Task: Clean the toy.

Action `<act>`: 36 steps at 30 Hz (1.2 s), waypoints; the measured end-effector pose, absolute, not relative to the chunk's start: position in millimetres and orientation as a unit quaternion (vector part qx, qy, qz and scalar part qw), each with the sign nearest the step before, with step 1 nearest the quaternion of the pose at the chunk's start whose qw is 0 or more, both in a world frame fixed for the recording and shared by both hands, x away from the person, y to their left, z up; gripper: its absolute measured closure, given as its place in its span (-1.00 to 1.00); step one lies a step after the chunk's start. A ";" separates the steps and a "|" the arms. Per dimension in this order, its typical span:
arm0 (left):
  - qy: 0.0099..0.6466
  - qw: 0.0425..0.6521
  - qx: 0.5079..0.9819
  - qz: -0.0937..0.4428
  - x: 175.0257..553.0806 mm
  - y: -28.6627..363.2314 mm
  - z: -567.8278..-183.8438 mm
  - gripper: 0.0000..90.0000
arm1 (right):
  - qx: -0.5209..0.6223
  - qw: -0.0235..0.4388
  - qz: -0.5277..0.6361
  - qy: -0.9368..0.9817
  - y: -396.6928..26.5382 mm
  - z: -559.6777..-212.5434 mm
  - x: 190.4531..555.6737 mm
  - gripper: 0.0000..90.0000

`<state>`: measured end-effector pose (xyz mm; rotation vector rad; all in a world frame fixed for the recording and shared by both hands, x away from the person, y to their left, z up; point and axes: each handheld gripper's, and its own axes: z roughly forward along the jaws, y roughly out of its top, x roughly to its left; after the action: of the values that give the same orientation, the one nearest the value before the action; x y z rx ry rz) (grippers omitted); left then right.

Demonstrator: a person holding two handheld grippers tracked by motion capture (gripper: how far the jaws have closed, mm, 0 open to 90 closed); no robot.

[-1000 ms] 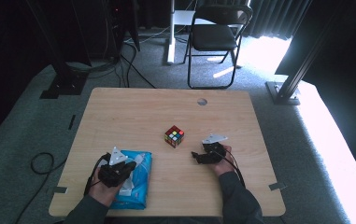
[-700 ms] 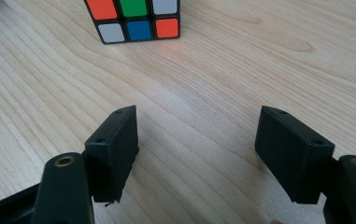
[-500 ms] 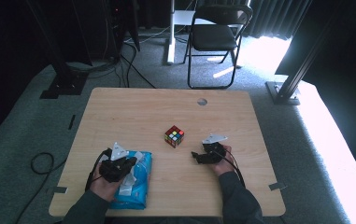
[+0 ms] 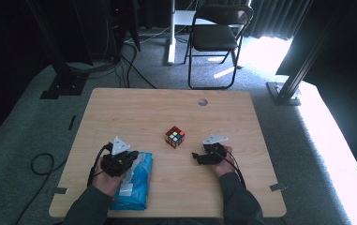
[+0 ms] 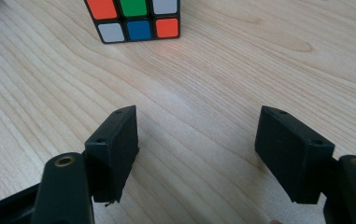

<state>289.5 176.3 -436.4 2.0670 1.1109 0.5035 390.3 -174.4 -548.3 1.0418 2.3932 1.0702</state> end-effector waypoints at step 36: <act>0.414 0.352 0.812 0.215 329.8 134.3 -408.8 1.00 | 0.364 0.159 0.375 0.837 -174.5 -548.3 390.5 -0.34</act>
<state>329.8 134.3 -408.8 2.1006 1.0708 0.5564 390.5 -174.5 -548.3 1.0416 2.3932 1.0723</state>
